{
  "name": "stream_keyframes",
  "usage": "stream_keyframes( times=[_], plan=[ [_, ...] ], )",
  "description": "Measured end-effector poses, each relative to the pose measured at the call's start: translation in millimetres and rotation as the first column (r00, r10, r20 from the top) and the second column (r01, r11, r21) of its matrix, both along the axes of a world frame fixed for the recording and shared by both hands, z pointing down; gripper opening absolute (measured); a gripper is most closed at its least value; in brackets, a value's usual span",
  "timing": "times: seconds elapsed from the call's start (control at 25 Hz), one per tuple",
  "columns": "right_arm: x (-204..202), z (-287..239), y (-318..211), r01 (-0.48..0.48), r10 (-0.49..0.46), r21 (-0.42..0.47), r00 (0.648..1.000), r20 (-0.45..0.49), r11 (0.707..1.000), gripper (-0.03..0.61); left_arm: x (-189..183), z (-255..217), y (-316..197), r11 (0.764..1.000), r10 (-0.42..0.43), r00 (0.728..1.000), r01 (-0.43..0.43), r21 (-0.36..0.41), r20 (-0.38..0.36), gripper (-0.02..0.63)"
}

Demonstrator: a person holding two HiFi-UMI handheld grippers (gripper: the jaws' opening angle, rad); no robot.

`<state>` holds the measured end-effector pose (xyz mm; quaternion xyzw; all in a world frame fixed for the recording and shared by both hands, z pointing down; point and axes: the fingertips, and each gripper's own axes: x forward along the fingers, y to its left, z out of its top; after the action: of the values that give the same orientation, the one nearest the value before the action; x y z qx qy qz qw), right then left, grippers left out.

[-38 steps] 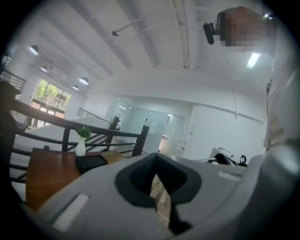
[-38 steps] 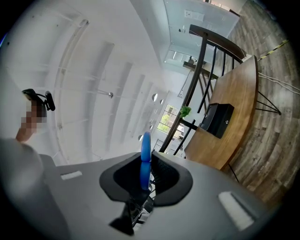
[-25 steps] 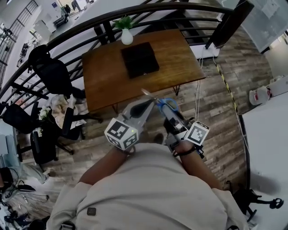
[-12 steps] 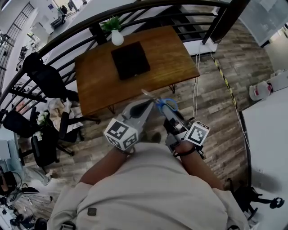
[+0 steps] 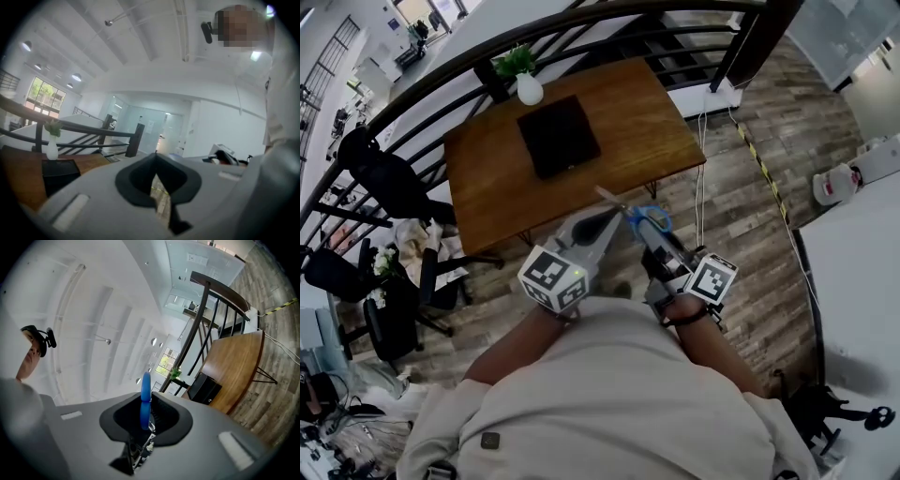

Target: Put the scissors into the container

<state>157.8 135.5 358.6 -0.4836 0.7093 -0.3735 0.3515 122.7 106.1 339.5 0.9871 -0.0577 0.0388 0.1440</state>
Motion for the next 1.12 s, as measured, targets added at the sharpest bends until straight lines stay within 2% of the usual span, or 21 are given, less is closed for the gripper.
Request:
stream_keyframes(
  times=[0.16,0.56,0.88,1.12],
  plan=[
    [2.9,4.3,-17.5,0.003,-0.002,-0.032,1.0,0.026,0.999,0.058,1.0,-1.9,-17.7,1.0,-0.01,1.0,0.01,-0.002,-0.002,0.003],
    [-12.6,-4.2,-100.6,0.045,-0.045,-0.01,0.999,-0.004,0.999,0.057,-19.9,-6.5,-100.7,0.998,-0.066,0.998,0.066,0.006,-0.018,0.003],
    [-55.7,-20.4,-185.8,0.085,-0.085,-0.003,0.996,-0.001,0.996,0.057,-64.0,-30.8,-188.5,0.993,-0.114,0.993,0.115,0.025,-0.037,0.003],
    [-93.9,-26.7,-234.5,0.125,-0.125,0.014,0.992,-0.013,0.992,0.058,-100.9,-31.1,-231.4,0.99,-0.138,0.99,0.139,0.035,-0.034,0.003]
  ],
)
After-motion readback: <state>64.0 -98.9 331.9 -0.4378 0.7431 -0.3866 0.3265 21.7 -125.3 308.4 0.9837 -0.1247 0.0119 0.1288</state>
